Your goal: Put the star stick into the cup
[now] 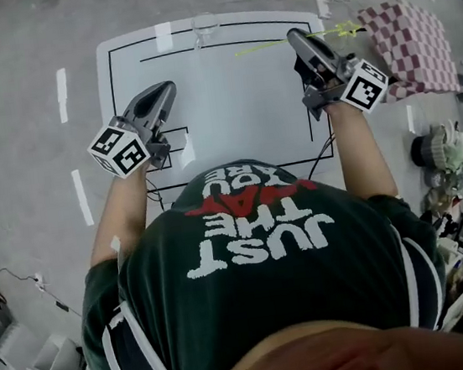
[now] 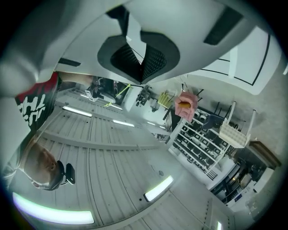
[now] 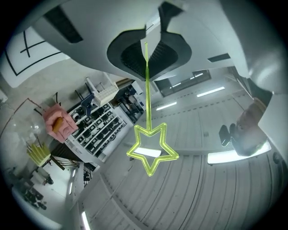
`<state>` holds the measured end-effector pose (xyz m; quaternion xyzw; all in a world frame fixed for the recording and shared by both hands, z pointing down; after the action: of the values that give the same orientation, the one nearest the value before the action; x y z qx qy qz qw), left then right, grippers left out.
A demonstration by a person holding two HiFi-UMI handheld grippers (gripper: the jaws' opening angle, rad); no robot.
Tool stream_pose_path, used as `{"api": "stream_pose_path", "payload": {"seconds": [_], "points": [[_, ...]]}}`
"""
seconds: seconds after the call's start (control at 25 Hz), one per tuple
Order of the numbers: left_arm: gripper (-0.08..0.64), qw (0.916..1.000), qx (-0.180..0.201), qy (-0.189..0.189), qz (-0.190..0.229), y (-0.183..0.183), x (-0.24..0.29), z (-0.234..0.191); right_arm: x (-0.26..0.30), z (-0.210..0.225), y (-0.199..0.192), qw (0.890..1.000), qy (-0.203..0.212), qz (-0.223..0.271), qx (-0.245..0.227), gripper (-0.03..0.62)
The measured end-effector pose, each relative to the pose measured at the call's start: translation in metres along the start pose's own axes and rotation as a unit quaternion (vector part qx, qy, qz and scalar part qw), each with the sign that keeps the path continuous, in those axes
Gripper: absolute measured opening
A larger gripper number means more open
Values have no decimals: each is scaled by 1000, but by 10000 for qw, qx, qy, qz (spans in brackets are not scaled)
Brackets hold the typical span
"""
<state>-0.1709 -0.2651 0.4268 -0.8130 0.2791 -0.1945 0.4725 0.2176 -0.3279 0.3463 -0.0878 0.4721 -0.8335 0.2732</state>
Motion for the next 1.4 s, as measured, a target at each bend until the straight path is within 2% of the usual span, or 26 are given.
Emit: {"api": "stream_pose_path", "payload": {"seconds": [0.2,0.52,0.88,1.04,1.4], "points": [[11,9998,132,-104,105,10,32,-18,20,13,27,9990,-109,-235,-366,43],[11,9996,253,72,54,18,53,-60,82,60,36,9966,-27,-448,-696,43],[11,9994,293,80,-144,-6,104,-113,120,130,17,9942,27,-640,-868,43],[11,9994,302,46,-169,-18,120,-134,129,150,1,9913,-55,-888,-973,43],[11,9990,306,121,-314,-47,139,-161,148,181,-37,9848,39,-1337,-1112,43]]}}
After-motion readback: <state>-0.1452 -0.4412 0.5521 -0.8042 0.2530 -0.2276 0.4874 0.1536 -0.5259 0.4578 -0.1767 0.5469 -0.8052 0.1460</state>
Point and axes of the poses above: the fingertips, and each gripper's own axes: x forward along the fingers, z to its right, y out of its top, the point moved 10 cm from there along -x, backward along the fingers, and after that the axes turned 1 degree about y, right-handed, at the moved point
